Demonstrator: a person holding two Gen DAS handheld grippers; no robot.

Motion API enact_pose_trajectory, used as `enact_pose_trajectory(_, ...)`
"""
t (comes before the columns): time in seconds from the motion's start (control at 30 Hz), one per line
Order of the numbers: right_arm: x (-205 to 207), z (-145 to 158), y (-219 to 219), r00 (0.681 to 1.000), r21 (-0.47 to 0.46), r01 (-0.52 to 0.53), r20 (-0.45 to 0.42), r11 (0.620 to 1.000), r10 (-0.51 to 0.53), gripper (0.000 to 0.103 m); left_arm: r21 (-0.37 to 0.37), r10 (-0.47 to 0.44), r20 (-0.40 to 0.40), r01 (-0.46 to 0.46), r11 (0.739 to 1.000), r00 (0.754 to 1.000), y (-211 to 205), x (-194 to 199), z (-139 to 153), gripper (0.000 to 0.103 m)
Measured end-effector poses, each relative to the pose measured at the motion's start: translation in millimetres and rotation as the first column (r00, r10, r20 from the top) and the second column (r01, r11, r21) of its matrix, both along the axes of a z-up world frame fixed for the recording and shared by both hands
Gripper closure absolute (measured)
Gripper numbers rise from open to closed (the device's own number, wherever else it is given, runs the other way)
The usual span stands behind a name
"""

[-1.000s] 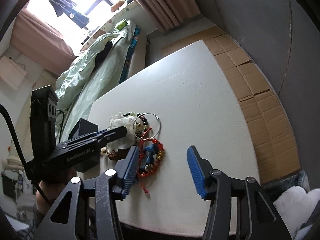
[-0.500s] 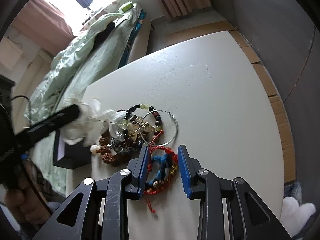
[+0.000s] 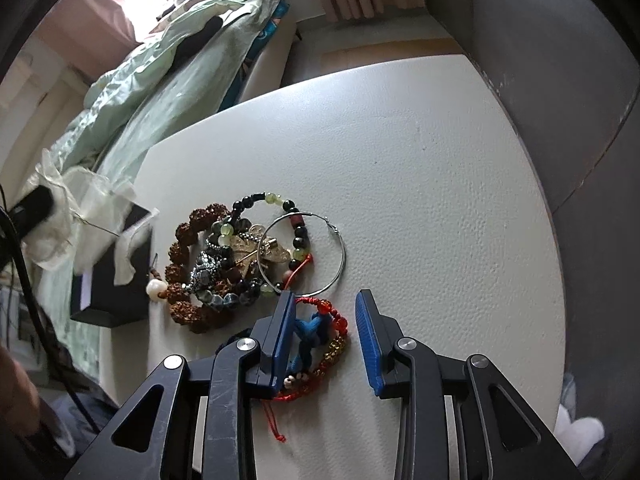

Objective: Organize jewelry

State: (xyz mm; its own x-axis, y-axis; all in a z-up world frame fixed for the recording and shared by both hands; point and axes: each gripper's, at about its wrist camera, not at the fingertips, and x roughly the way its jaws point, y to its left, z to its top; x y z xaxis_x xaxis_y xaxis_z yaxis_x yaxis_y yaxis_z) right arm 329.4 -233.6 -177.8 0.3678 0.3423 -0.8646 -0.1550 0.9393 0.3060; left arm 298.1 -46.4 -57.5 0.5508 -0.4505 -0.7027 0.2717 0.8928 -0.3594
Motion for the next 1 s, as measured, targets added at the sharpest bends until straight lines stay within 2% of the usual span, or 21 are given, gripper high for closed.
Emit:
enact_pose_trajectory(0.03,-0.4,-1.0,3.4,1.000,-0.016,-0.015,-0.001,1.000,0.015,0.093,-0.001,-0.001,0.009,0.001,1.000,1.000,1.0,-1.2,1.3,0.102)
enact_pose_trajectory(0.17,-4.2,1.3,1.3,1.000,0.008,-0.028,0.003,1.000,0.027,0.093,-0.016,0.011,0.010,-0.011,1.000,1.000,8.2,-6.3,1.8,0.102)
enact_pose_trajectory(0.53,-32.3,45.0,-20.1,0.992,0.141,0.028,0.119,0.990,-0.045,0.093,-0.045,0.059,0.020,-0.058,0.997,0.998,30.1,-15.0,7.4,0.101)
enact_pose_trajectory(0.63,-30.2,34.0,-19.6,0.995,0.146,0.058,0.066,0.988,-0.069,0.093,-0.046,0.062,0.008,-0.062,0.997,0.998,32.9,-16.5,3.7,0.102)
enact_pose_trajectory(0.8,-24.0,6.8,-23.6,0.992,0.056,0.116,-0.058,0.992,-0.113,0.093,-0.028,0.054,0.013,-0.054,0.998,0.998,35.0,-17.3,1.7,0.102)
enact_pose_trajectory(0.93,-24.9,5.2,-37.4,0.986,0.052,0.157,-0.070,0.986,-0.153,0.093,-0.026,0.057,0.009,-0.057,0.998,0.998,39.0,-16.7,-0.3,0.102)
enact_pose_trajectory(1.0,-26.4,6.7,-41.5,0.985,0.060,0.166,-0.056,0.984,-0.162,0.088,-0.030,0.059,0.004,-0.059,0.998,0.998,39.1,-15.5,-0.8,0.102)
